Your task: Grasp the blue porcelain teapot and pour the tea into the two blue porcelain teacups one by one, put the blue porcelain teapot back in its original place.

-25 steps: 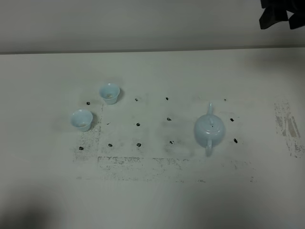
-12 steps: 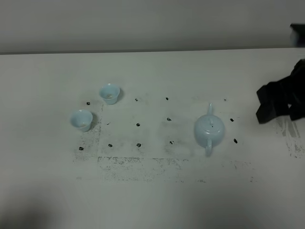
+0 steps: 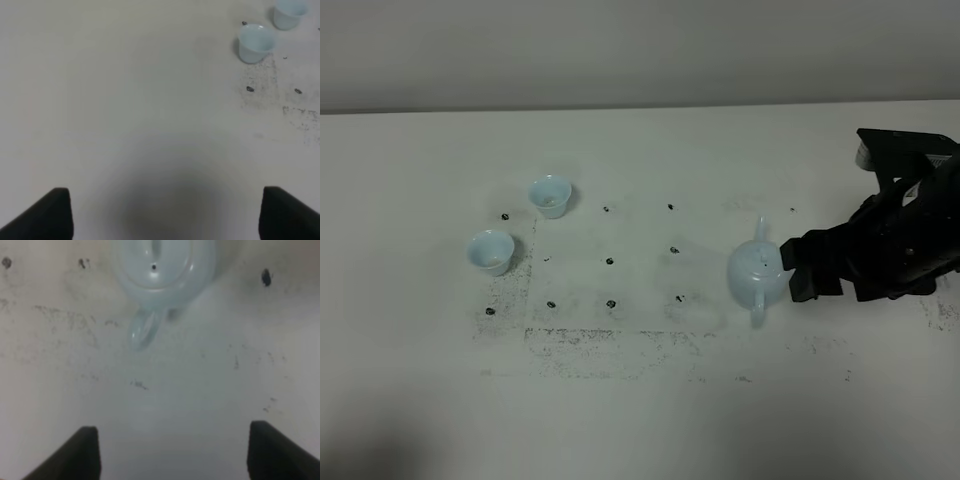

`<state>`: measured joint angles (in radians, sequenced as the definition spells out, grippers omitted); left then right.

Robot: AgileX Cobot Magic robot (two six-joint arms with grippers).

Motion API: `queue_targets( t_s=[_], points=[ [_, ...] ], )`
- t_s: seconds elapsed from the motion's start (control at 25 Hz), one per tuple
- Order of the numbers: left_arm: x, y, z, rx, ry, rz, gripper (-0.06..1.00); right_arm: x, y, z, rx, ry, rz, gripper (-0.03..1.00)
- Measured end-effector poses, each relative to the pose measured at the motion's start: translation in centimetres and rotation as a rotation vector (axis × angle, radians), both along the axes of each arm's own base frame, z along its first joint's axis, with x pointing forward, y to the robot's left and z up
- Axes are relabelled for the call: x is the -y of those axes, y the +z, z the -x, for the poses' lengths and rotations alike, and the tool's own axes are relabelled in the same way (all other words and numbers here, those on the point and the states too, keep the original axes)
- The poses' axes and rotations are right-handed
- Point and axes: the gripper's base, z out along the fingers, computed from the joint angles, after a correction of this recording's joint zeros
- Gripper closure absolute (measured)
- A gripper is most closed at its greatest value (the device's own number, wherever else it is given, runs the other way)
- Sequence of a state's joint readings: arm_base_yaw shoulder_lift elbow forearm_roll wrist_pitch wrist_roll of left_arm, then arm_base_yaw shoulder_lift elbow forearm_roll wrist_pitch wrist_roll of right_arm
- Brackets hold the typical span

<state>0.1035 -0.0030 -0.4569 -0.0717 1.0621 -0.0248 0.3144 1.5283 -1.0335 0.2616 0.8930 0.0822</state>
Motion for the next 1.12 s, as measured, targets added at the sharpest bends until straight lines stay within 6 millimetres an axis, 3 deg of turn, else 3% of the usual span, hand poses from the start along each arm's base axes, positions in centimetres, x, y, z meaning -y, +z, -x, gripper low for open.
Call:
queue_targets(
  t_s=[0.24,0.44,0.64,1.12],
  points=[
    [0.0,0.0,0.0,0.0,0.0,0.0,0.22,-3.3,-0.7,-2.9,-0.068,0.06,-0.016,0.38],
    [0.0,0.0,0.0,0.0,0.0,0.0,0.22,-5.7,-0.7,-3.3,-0.075,0.058,-0.078,0.38],
    [0.0,0.0,0.0,0.0,0.0,0.0,0.22,-6.2,-1.7,-3.2,-0.121,0.0,-0.044,0.38],
    [0.0,0.0,0.0,0.0,0.0,0.0,0.22,-6.0,-6.2,-4.5,-0.2,-0.061,0.072,0.38]
  ],
)
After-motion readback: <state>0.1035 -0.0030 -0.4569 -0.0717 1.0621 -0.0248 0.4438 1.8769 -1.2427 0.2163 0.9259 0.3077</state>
